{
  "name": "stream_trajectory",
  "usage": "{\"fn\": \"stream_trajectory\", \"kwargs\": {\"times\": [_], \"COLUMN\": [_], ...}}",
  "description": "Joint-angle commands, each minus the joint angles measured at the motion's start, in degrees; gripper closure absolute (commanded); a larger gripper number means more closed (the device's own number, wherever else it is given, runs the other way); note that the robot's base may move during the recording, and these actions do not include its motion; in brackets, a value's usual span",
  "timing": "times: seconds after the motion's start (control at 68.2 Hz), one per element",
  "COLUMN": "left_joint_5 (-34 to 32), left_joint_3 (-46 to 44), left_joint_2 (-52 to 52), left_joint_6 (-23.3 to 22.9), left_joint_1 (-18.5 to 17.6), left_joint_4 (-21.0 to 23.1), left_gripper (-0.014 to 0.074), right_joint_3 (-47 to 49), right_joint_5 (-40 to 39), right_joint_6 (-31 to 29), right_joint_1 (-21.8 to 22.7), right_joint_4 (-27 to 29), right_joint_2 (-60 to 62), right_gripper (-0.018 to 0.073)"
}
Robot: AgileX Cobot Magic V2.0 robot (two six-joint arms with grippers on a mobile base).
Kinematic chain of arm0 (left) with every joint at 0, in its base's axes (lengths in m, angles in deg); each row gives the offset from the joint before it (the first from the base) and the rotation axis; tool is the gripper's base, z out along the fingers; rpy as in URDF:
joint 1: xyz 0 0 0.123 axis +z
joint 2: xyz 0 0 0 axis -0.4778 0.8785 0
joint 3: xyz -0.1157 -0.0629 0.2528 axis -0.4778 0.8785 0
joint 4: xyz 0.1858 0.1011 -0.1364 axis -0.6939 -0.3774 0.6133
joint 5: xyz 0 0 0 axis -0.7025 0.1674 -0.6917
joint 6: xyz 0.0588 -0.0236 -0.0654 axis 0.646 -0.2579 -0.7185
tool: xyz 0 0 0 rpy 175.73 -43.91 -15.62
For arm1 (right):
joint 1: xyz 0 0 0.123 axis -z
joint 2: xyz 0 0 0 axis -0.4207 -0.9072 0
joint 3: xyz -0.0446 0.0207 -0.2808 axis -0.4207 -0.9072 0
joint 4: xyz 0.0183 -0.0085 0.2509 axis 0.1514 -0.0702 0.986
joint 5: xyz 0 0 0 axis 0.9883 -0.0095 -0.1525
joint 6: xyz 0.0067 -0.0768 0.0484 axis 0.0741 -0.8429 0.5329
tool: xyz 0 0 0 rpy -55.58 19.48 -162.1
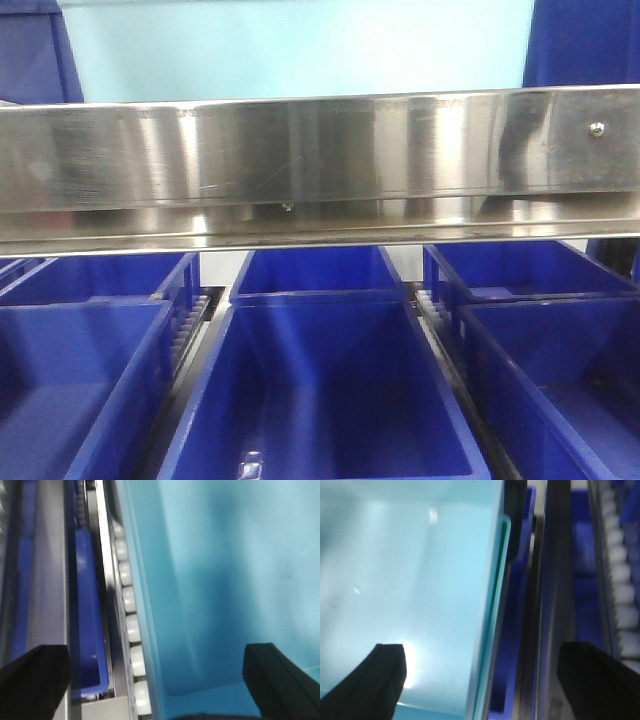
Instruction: Move two blue bins to right shelf middle
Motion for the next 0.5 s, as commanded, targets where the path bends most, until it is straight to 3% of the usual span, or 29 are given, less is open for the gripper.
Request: {"fn": "stream_trajectory", "kwargs": {"times": [0.0, 0.161, 0.323, 0.396, 0.484], "left_joint_5": [-3.27, -8.09, -8.25, -7.83, -7.15], "left_joint_3": [2.50, 6.55, 6.70, 6.70, 6.70], "left_joint_2": [-0.69, -0.51, 0.79, 1.22, 1.19], "left_joint_6": [-0.53, -0.67, -0.67, -0.67, -0.67], "left_joint_1": [-0.14, -0.14, -0.14, -0.14, -0.14], "left_joint_4": [0.43, 0.69, 1.13, 1.13, 1.13], "left_gripper": [-0.0012, -0.0012, -0.0006, 0.0033, 0.0161], "right_joint_3": [0.52, 0.52, 0.52, 0.52, 0.52], "right_joint_5": [0.27, 0.16, 0.13, 0.61, 0.77], "right_joint_6": [-0.50, -0.50, -0.50, -0.50, -0.50], "right_joint_1": [0.00, 0.00, 0.00, 0.00, 0.00], "right_joint_4": [-0.75, -0.75, -0.75, -0.52, -0.40], "right_joint_2": [-1.64, -4.77, -7.55, -8.38, -8.52], "right_gripper": [0.0064, 0.0064, 0.0067, 0.0125, 0.0304]}}
